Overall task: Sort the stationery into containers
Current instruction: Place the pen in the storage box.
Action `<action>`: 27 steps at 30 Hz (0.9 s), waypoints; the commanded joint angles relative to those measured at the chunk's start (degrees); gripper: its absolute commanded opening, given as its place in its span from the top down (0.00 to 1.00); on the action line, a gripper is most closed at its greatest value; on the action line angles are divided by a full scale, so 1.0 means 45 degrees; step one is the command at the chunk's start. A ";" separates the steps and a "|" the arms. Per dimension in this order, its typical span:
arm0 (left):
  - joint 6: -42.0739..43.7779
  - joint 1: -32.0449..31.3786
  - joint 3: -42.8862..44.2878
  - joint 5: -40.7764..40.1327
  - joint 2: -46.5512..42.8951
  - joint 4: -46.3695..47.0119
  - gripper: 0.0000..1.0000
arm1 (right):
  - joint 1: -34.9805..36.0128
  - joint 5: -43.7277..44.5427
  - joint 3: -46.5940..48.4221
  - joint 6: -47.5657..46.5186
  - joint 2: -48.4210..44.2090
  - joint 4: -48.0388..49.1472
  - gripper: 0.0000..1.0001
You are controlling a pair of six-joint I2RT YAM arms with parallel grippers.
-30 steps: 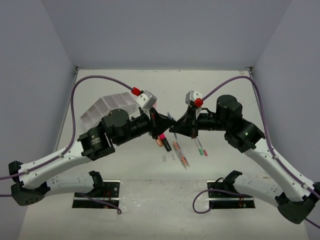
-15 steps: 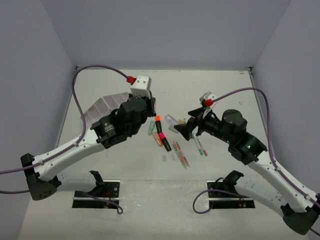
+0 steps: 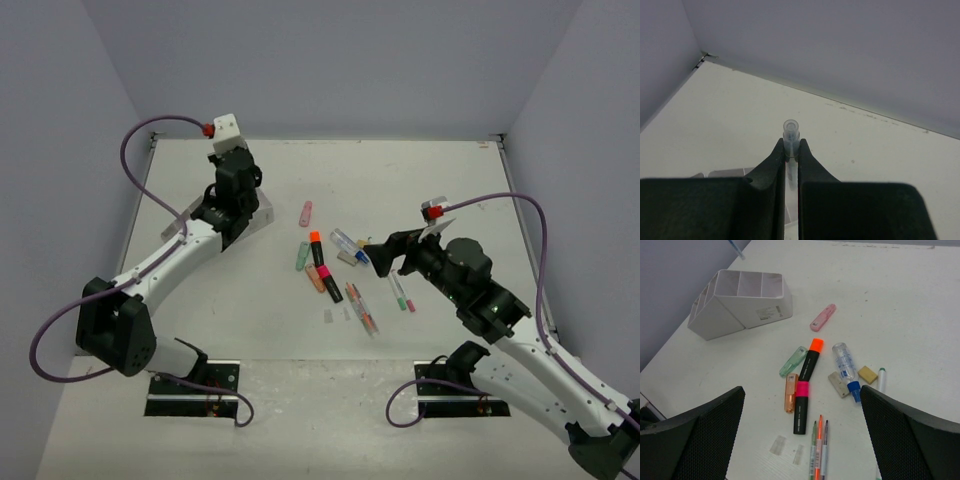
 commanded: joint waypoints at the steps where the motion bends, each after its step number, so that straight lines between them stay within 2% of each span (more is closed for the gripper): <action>1: -0.0916 0.0395 0.0125 -0.1483 -0.0448 -0.0109 1.00 | -0.0010 0.0054 -0.0187 0.0163 0.0104 0.1030 0.01; 3: -0.1914 0.0420 -0.0287 -0.1868 -0.1081 -0.1245 1.00 | 0.0010 -0.0187 -0.0122 0.0149 0.0395 0.1077 0.01; 11: -0.2517 0.0596 -0.1223 -0.2102 -0.1695 -0.1885 1.00 | 0.0010 -0.0499 -0.0224 0.0124 0.0678 0.1116 0.01; 15: -0.2525 0.0806 -0.1810 -0.2255 -0.1767 -0.1621 1.00 | 0.0010 -0.0463 -0.0262 0.0140 0.0637 0.1116 0.01; 25: -0.2955 0.1866 -0.2697 -0.1301 -0.1395 -0.1135 1.00 | 0.0000 -0.0574 -0.0246 0.0105 0.0917 0.1116 0.01; 26: -0.2980 0.1937 -0.2705 -0.1089 -0.1333 -0.1160 0.98 | 0.0010 -0.0574 -0.0227 0.0105 0.0968 0.1116 0.01; 27: -0.3014 0.1982 -0.2716 -0.0996 -0.1281 -0.1200 0.90 | 0.0003 -0.0581 -0.0227 0.0105 0.1038 0.1109 0.01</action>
